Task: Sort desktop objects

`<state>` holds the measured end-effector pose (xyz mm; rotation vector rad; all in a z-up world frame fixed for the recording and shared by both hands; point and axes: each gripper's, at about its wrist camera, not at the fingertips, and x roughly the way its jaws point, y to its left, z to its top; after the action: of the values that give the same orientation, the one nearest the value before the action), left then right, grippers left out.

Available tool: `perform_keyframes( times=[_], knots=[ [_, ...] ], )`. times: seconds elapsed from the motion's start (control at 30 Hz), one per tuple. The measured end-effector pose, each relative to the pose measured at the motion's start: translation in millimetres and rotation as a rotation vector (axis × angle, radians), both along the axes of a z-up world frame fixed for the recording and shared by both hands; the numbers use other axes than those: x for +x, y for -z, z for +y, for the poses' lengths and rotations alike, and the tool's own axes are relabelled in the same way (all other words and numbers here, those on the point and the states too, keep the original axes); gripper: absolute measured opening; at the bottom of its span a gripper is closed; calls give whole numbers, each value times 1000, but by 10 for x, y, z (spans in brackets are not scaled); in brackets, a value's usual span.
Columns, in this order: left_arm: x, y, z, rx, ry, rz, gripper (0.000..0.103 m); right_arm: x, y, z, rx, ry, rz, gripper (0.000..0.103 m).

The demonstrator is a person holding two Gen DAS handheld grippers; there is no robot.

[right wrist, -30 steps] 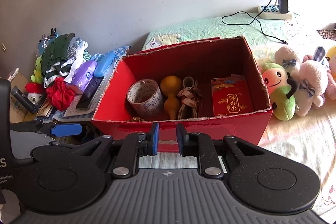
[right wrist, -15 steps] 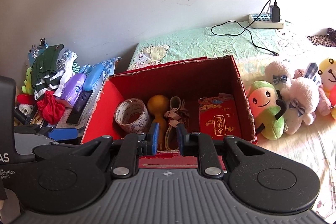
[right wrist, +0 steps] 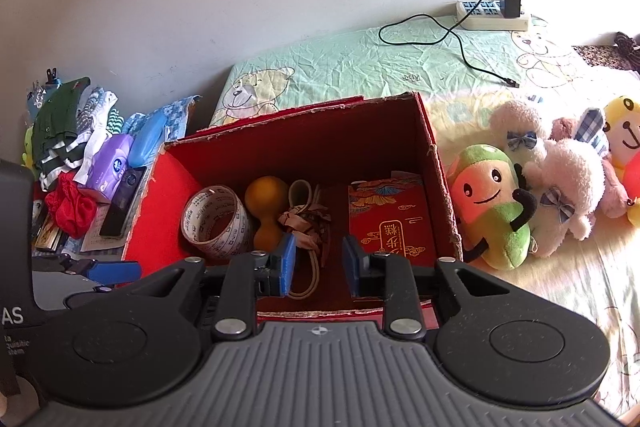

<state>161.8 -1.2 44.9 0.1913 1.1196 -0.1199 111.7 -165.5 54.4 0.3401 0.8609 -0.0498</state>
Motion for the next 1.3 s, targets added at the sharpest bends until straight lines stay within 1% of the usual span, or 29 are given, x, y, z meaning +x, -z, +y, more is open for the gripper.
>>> perform_keyframes(
  times=[0.13,0.23,0.47,0.57,0.67,0.8,1.03,1.13,1.3],
  knots=[
    [106,72,-38,5,-2,27,97,112,57,-52,9,3,31,31],
    [184,101,-56,18,2,27,97,191,85,-77,17,-6,47,35],
    [350,180,-73,51,40,21,97,379,184,-125,25,-20,101,37],
    [426,212,-54,49,75,26,97,428,201,-125,38,-28,111,38],
    [471,219,-34,75,87,12,98,452,218,-105,37,-34,117,39],
    [519,251,5,56,92,28,98,475,267,-68,12,-25,129,39],
    [462,286,81,36,105,26,98,462,358,-12,-42,4,168,39],
    [422,310,97,46,100,22,98,442,402,-23,-31,17,181,39],
    [351,297,98,43,98,-2,99,450,408,-18,-45,-2,176,41]
  ],
)
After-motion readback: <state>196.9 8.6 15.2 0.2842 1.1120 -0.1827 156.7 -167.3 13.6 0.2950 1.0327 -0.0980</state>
